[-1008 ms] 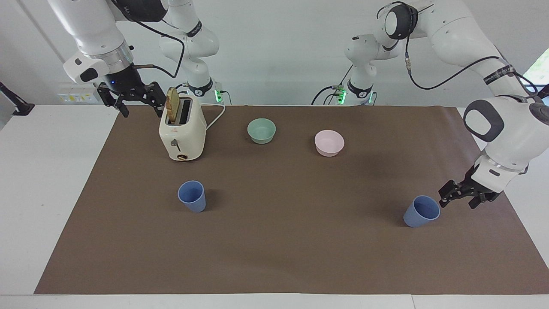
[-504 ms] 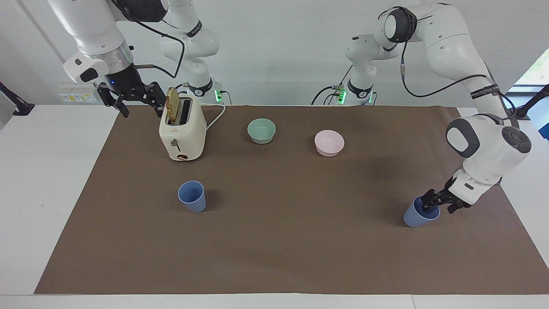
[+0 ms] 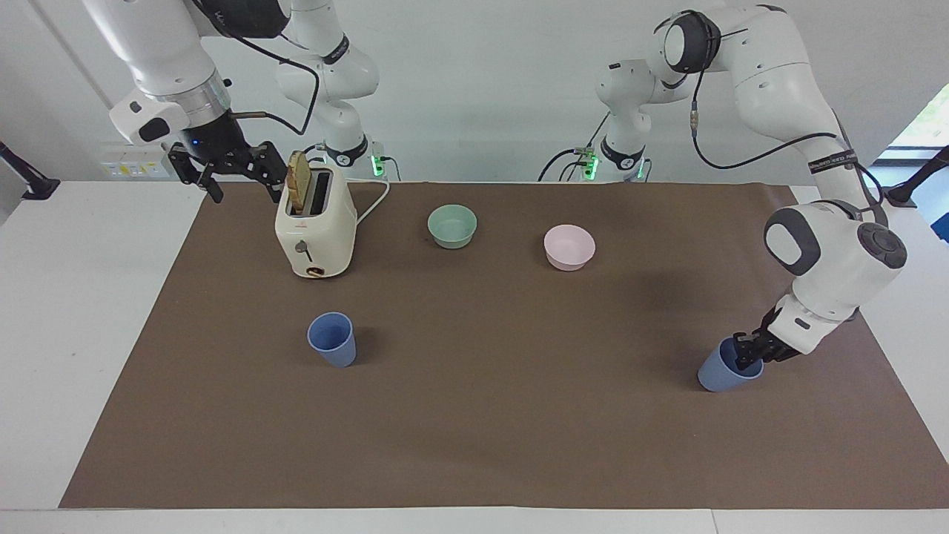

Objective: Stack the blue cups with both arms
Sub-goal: 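Reach the left gripper to the blue cup nearest it, then grasp the blue cup and carry it toward the table center, then set the blue cup down at the center and open the left gripper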

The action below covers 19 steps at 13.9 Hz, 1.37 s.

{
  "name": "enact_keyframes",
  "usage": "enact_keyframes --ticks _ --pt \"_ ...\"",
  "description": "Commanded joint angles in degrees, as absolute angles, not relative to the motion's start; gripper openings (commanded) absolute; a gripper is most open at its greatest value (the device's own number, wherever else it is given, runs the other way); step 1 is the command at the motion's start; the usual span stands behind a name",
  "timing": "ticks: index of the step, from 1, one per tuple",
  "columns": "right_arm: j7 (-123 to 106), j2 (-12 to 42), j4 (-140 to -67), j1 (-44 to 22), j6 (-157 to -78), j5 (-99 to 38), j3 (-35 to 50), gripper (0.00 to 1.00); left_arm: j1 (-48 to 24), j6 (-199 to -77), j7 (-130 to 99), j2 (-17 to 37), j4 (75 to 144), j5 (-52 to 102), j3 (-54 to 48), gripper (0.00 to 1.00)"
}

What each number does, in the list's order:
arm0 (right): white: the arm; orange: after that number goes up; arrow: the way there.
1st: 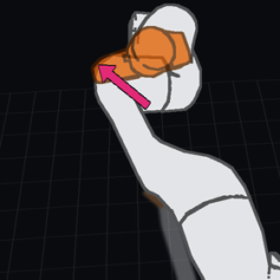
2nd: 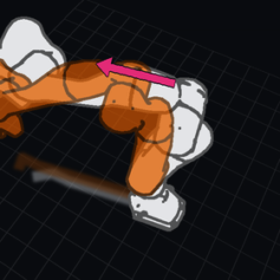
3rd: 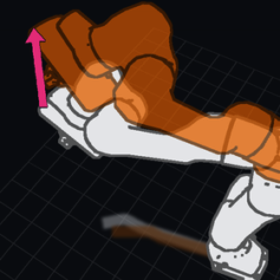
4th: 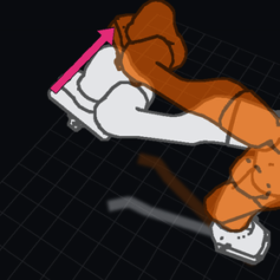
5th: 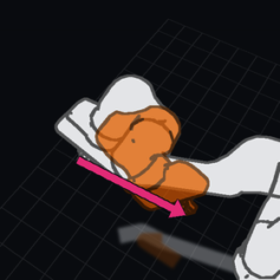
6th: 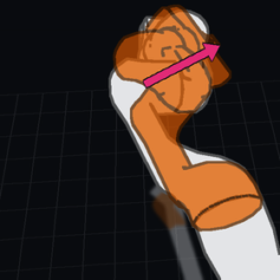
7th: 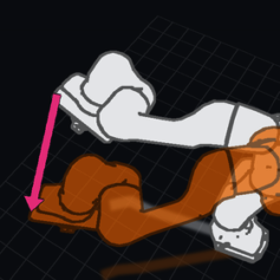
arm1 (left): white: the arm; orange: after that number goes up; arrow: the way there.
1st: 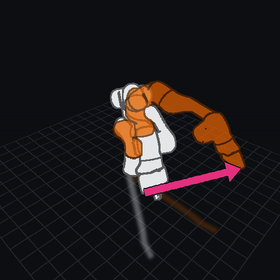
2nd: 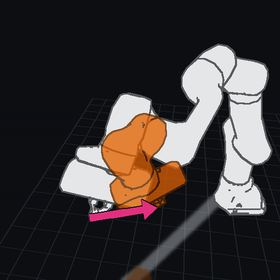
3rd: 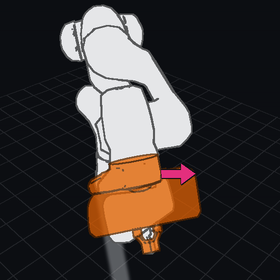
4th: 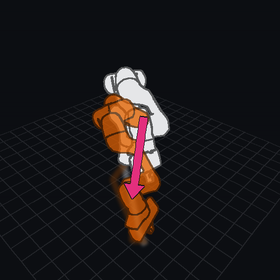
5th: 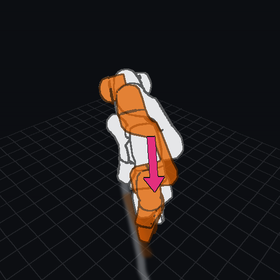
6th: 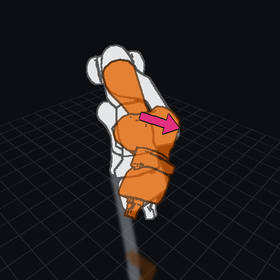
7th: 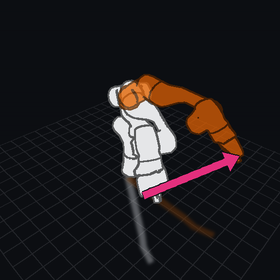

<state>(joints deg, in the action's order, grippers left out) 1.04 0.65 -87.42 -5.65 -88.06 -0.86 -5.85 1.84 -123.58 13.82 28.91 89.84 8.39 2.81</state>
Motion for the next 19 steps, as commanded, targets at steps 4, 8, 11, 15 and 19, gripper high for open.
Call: enact_keyframes --ticks 4,8,11,15,19 --pt "-0.5 0.4 -87.3 -5.7 -87.5 -1.8 -6.3 1.0 -2.8 -122.4 11.6 23.6 91.1 9.1 2.9 0.0" --pt "-0.4 0.4 -87.3 -5.7 -87.5 -1.8 -6.3 1.0 -12.9 -123.0 -5.2 22.9 92.1 8.5 3.0 0.0" --pt "-0.5 0.4 -87.3 -5.7 -87.5 -1.8 -6.3 1.0 -20.6 -124.2 -14.0 21.5 95.2 8.4 3.0 0.0" --pt "-0.4 0.4 -87.3 -5.7 -87.5 -1.8 -6.3 1.0 -30.1 -127.5 -27.7 20.9 97.7 6.7 3.1 0.0" --pt "-0.5 0.4 -87.3 -5.7 -87.5 -1.8 -6.3 1.0 -33.1 -130.0 -32.3 22.1 98.7 4.2 3.0 0.0"
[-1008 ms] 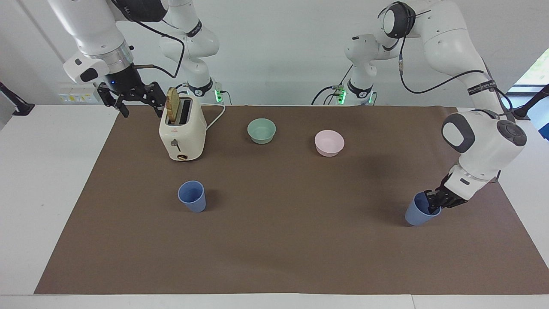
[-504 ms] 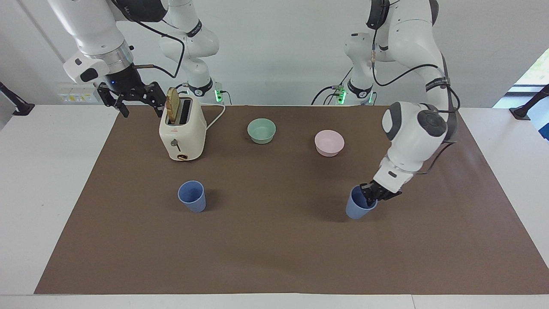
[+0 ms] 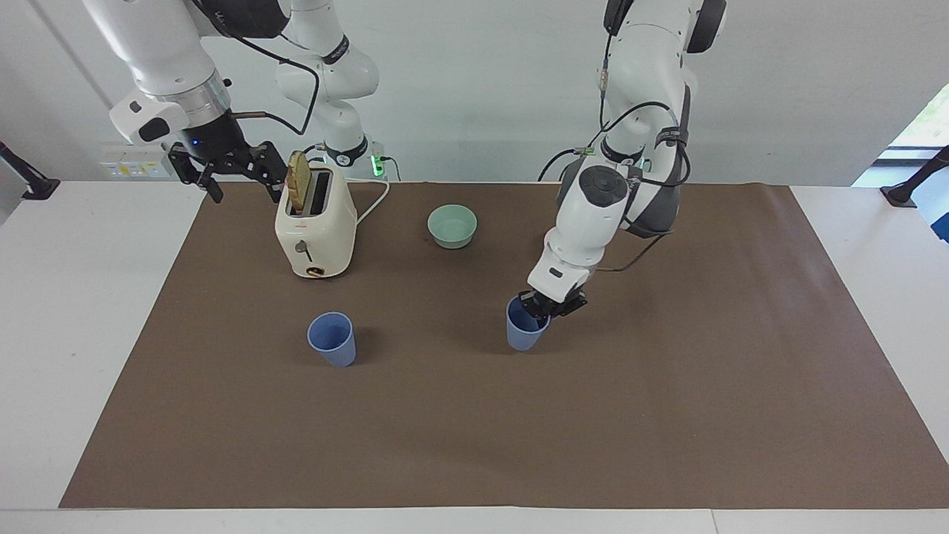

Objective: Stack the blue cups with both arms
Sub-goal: 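Set the blue cup down at the center and open the left gripper, then retract the left gripper while the right gripper reaches the other cup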

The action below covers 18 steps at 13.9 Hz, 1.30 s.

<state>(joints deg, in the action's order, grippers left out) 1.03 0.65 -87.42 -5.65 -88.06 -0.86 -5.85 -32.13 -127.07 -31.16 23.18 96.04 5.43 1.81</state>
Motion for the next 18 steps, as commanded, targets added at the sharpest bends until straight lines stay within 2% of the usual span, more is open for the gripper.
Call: enact_keyframes --ticks 1,2,4,5,6,9,12,15,18 --pt "-0.5 0.4 -87.3 -5.7 -87.5 -1.8 -6.3 1.0 -33.0 -130.9 -32.6 22.3 98.8 4.1 2.9 0.0" --pt "-0.4 0.4 -87.3 -5.7 -87.5 -1.8 -6.3 1.0 -33.0 -131.0 -33.1 22.3 98.9 4.1 2.8 0.05" --pt "-0.5 0.4 -87.3 -5.7 -87.5 -1.8 -6.3 1.0 -33.0 -131.0 -33.0 22.4 98.9 4.1 2.8 0.44" --pt "-0.4 0.4 -87.3 -5.7 -87.5 -1.8 -6.3 1.0 -33.0 -131.0 -32.7 22.4 98.9 4.1 2.8 0.59" --pt "-0.5 0.4 -87.3 -5.7 -87.5 -1.8 -6.3 1.0 -32.9 -131.0 -32.6 22.4 98.8 4.1 2.8 0.69" --pt "-0.4 0.4 -87.3 -5.7 -87.5 -1.8 -6.3 1.0 -32.3 -130.9 -32.3 22.3 98.3 4.1 2.8 0.71" --pt "-0.5 0.4 -87.3 -5.7 -87.5 -1.8 -6.3 1.0 -31.7 -129.4 -29.9 19.9 97.8 4.0 3.6 1.0" --pt "-0.8 0.3 -87.3 -4.4 -87.2 -0.7 -6.7 1.0 -28.4 -124.7 -22.6 15.1 97.8 4.0 4.4 1.0" --pt "-1.0 0.3 -87.7 -3.8 -90.8 1.1 -6.6 1.0 -23.2 -117.6 -12.5 9.9 97.9 4.0 4.4 1.0"
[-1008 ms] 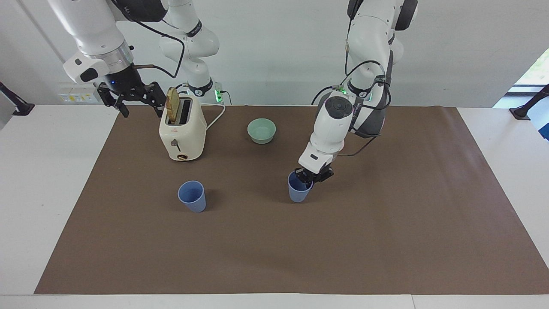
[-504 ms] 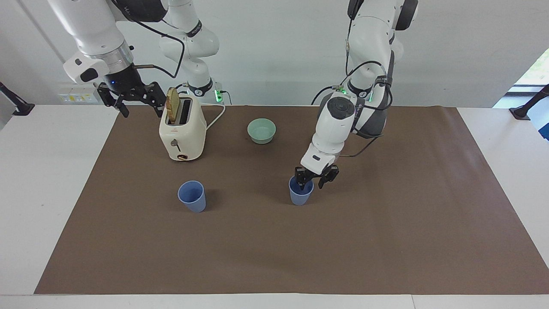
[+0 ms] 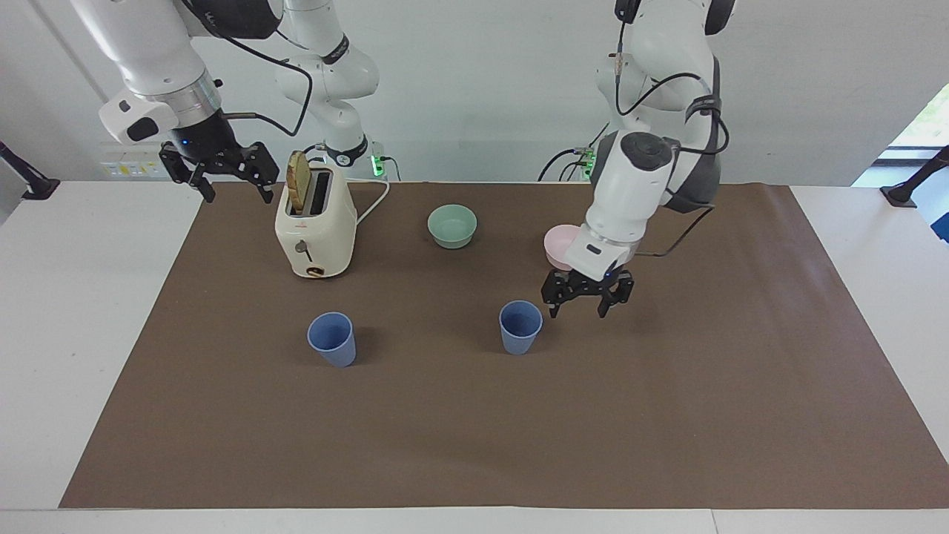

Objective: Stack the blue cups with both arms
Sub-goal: 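Retract the left gripper while the right gripper reaches the other cup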

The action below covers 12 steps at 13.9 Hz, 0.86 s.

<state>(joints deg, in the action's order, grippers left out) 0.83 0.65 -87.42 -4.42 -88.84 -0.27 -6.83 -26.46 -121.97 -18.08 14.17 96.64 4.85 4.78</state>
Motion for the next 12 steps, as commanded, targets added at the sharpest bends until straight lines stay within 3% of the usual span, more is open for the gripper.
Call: enact_keyframes --ticks 1,5,9,12 --pt "-0.8 0.8 -87.7 -3.8 -91.6 2.1 -6.6 1.0 -21.6 -115.4 -9.5 8.5 97.9 4.0 4.4 1.0" --pt "-0.4 6.6 -87.5 -4.5 -101.4 1.2 -6.3 1.0 -13.3 -107.4 2.4 3.9 96.2 4.0 4.4 1.0" --pt "-0.4 14.2 -87.5 -6.4 -111.4 1.0 -5.5 1.0 -8.3 -94.4 7.8 2.3 87.8 3.9 4.6 1.0" --pt "-0.7 18.1 -88.2 -6.6 -116.5 0.9 -4.4 1.0 -7.2 -89.1 7.7 1.0 86.3 3.8 5.0 1.0"
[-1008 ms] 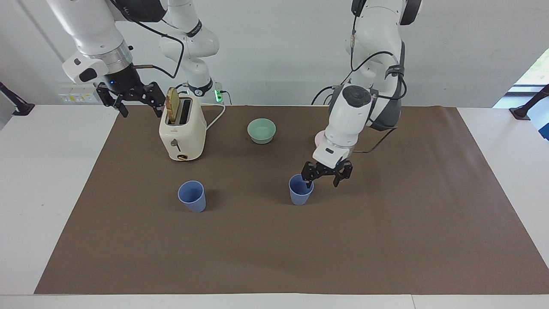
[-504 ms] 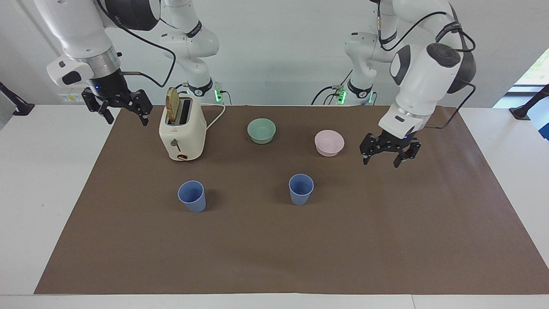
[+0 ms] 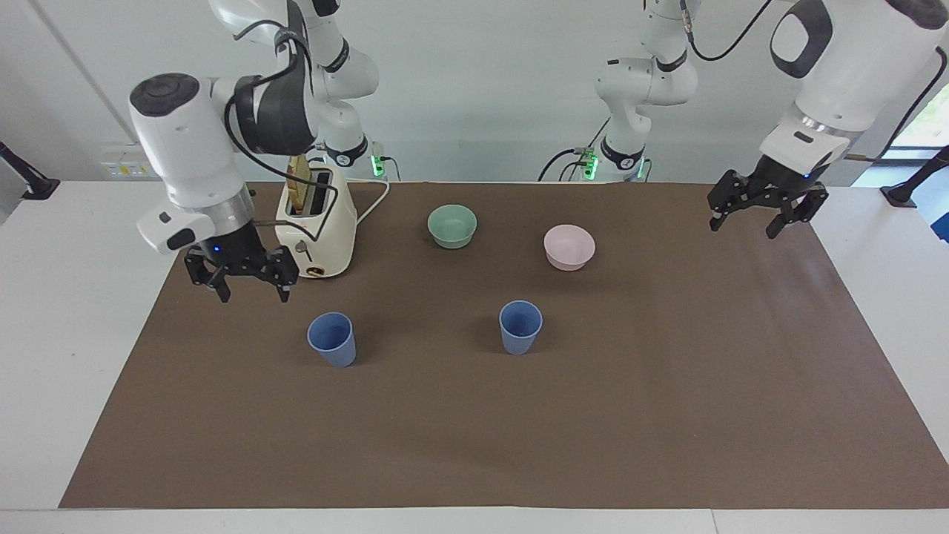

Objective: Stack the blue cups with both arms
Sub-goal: 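Retract the left gripper while the right gripper reaches the other cup, then grasp the second blue cup with the right gripper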

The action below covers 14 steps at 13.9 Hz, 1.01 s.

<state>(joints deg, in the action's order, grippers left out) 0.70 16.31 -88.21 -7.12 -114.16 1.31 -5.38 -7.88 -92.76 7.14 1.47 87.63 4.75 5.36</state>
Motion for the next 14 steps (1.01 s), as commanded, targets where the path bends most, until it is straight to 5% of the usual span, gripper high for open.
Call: enact_keyframes --ticks 1,11,12,13,14 --pt "-1.1 19.2 -89.1 -6.6 -117.5 0.9 -4.4 1.0 -7.2 -88.3 7.8 0.7 86.2 3.7 4.9 1.0" --pt "-7.4 19.1 -104.3 -6.4 -126.2 -2.2 -3.6 1.0 -6.8 -83.6 7.8 -2.9 87.5 2.7 4.9 1.0" --pt "-7.8 19.1 -104.2 -6.4 -126.2 -2.1 -3.6 0.79 -6.2 -83.6 7.8 -2.9 87.5 2.7 4.9 1.0" --pt "-9.6 19.2 -103.9 -6.4 -126.2 -2.1 -3.7 0.43 -6.1 -83.3 7.8 -3.0 87.5 2.7 4.9 1.0" --pt "-10.6 19.2 -103.7 -6.3 -126.1 -2.1 -3.7 0.23 -6.1 -82.7 7.8 -3.0 87.5 2.6 4.9 1.0"
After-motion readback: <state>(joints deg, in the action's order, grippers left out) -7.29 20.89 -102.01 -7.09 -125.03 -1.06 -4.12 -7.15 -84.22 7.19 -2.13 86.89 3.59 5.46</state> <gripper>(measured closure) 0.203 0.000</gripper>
